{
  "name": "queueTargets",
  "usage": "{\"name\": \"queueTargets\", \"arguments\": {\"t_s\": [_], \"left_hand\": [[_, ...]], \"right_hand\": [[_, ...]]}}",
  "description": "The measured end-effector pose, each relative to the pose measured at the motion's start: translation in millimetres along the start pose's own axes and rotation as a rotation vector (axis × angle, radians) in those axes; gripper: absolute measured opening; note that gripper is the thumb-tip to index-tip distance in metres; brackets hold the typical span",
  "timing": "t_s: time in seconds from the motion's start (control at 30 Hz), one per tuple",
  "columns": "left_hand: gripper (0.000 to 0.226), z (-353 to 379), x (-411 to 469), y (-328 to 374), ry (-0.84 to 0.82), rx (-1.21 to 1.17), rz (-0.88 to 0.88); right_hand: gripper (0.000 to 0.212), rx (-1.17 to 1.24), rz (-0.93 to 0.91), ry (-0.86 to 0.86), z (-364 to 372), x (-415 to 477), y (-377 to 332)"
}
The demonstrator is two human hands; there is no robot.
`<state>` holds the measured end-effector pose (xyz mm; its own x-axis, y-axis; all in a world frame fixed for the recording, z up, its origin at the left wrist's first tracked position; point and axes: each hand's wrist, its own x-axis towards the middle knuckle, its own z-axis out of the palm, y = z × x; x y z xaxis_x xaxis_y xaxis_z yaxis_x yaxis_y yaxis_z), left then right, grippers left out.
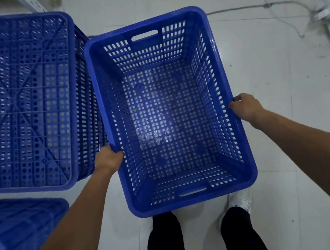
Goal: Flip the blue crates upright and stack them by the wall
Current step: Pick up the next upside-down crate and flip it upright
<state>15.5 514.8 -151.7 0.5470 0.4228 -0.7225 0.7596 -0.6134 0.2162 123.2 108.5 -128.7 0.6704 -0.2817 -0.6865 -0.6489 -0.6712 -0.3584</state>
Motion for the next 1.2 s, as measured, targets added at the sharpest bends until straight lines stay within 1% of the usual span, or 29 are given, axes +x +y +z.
{"name": "queueTargets", "arguments": {"t_s": [0.07, 0.17, 0.27, 0.4, 0.5, 0.53, 0.63, 0.67, 0.77, 0.87, 0.93, 1.0, 1.13, 1.2], "left_hand": [[0.021, -6.6, 4.8, 6.5, 0.059, 0.057, 0.057], [0.027, -14.2, 11.5, 15.8, 0.134, 0.091, 0.099], [0.035, -16.4, 14.1, 19.5, 0.116, 0.077, 0.083], [0.029, -17.7, 18.0, 23.0, 0.077, 0.07, 0.05], [0.028, -19.5, 18.2, 24.5, 0.087, 0.069, 0.065], [0.027, -20.5, 17.1, 25.7, 0.093, 0.069, 0.071], [0.026, -27.0, 3.2, 31.9, 0.093, 0.083, 0.075], [0.026, -30.0, -4.5, 33.6, 0.087, 0.082, 0.072], [0.026, -43.1, -35.6, 39.7, 0.069, 0.059, 0.082], [0.024, -58.2, -80.0, 46.1, 0.055, 0.056, 0.088], [0.023, -70.4, -113.4, 49.2, 0.076, 0.035, 0.104], [0.022, -87.1, -152.7, 58.3, 0.125, 0.029, 0.111], [0.024, -106.3, -229.6, 73.4, 0.297, 0.019, 0.117], [0.027, -113.6, -266.4, 78.1, 0.391, -0.016, 0.081]], "right_hand": [[0.017, 0.14, 0.023, -0.014, -4.3, 4.9, -10.2], [0.028, 0.206, 0.052, -0.05, -6.6, 7.2, -16.3], [0.026, 0.238, 0.09, -0.052, -3.7, 8.7, -15.7], [0.028, 0.317, 0.132, -0.029, -2.5, 13.3, -13.6], [0.028, 0.296, 0.129, 0.03, -1.6, 15.0, -12.0], [0.026, 0.283, 0.12, 0.052, -2.2, 14.3, -11.6], [0.007, 0.19, 0.082, 0.091, -10.9, 4.7, -10.1], [0.007, 0.13, 0.074, 0.095, -15.5, 0.5, -8.1], [0.024, -0.072, 0.052, 0.14, -33.4, -18.2, -3.8], [0.039, -0.224, 0.003, 0.239, -50.8, -42.6, 2.3], [0.044, -0.228, -0.065, 0.319, -63.7, -58.0, 4.3], [0.047, -0.173, -0.123, 0.362, -82.2, -78.6, 1.0], [0.048, -0.175, -0.269, 0.341, -132.5, -124.2, -4.7], [0.045, -0.188, -0.329, 0.328, -158.7, -149.0, -9.1]]}}
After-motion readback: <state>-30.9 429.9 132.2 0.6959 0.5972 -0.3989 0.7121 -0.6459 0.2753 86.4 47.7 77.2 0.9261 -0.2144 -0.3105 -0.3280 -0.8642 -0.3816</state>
